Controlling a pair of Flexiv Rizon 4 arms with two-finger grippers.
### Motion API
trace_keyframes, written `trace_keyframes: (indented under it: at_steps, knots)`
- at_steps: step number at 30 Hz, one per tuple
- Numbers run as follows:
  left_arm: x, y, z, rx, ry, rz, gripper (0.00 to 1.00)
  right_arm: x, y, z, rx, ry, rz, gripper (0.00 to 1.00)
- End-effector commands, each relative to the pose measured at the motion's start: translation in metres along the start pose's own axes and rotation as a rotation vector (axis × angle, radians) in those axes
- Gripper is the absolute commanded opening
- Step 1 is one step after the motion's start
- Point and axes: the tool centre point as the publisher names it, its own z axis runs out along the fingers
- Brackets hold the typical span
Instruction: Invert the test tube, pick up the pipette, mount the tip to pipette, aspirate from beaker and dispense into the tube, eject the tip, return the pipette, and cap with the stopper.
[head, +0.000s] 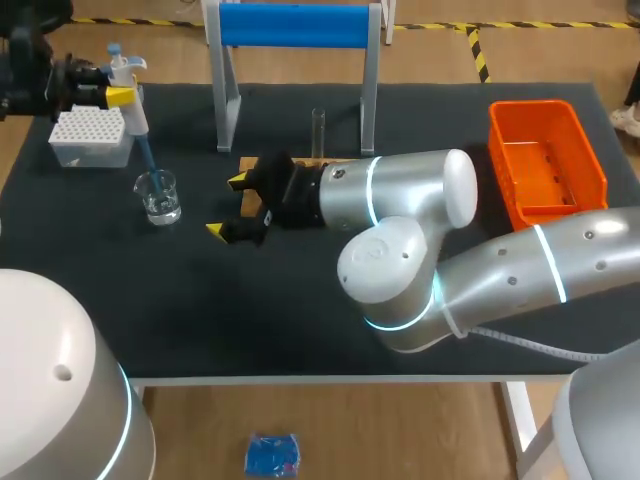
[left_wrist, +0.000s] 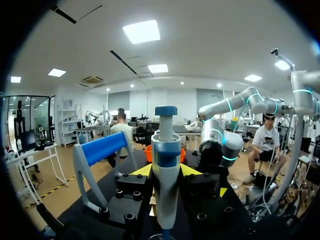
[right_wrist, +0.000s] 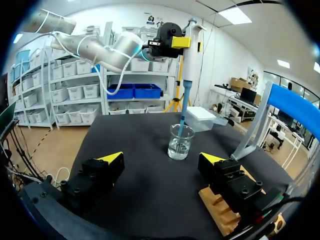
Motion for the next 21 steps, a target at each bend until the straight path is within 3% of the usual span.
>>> trace_keyframes:
  at_steps: [1,21]
  knots:
    - [-0.005,0.005,0.000,0.010,0.006,0.001,0.00,0.000,-0.001,-0.001,-0.004,0.001,0.001,1.00]
    - [-0.008,0.021,0.001,0.021,0.002,-0.027,0.00,0.000,-0.001,-0.001,-0.004,0.001,0.001,1.00]
